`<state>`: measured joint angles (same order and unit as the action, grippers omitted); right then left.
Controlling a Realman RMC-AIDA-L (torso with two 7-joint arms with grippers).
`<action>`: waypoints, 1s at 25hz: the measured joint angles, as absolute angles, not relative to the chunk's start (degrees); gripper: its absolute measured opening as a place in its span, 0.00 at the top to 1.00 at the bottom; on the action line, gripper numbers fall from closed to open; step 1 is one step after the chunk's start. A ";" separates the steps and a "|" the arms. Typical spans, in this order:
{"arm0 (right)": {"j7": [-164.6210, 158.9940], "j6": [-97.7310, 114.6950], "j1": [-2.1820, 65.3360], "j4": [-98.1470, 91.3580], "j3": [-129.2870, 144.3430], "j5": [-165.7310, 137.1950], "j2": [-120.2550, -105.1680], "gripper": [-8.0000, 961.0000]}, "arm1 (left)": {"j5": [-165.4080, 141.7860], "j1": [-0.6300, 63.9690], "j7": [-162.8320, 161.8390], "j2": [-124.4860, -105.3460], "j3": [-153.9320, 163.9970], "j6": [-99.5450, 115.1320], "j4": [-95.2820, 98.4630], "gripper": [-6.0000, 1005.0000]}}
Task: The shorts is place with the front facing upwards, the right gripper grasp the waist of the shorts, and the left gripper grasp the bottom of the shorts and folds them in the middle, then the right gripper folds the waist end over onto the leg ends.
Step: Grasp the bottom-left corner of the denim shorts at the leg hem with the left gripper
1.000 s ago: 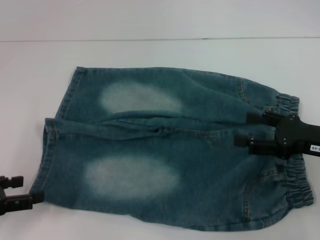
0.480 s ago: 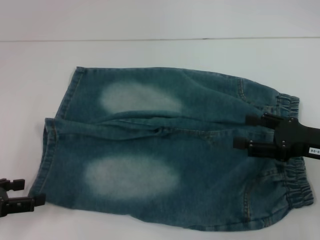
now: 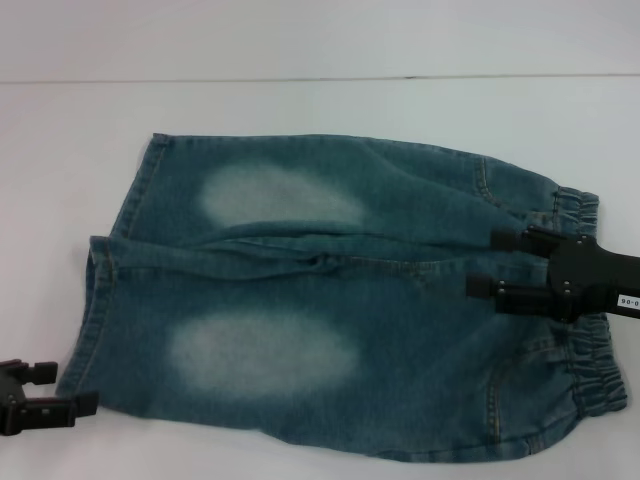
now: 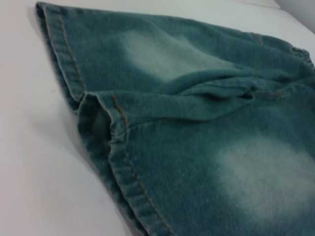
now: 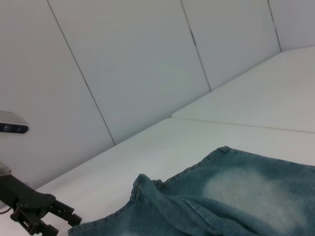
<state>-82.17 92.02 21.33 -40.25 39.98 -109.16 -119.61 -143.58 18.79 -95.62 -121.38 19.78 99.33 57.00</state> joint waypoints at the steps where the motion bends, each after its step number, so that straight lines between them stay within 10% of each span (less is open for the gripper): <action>1: -82.17 92.03 21.33 -40.25 39.97 -109.16 -119.61 0.02 | -143.98 18.96 -95.63 -121.39 19.78 99.41 57.01 0.09; 25: -81.82 91.86 21.46 -39.37 39.98 -109.16 -119.53 0.02 | -146.97 21.70 -96.39 -121.79 19.78 100.94 58.20 0.11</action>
<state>-81.82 91.86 21.46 -39.37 39.98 -109.16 -119.53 -146.97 21.70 -96.39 -121.79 19.78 100.94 58.20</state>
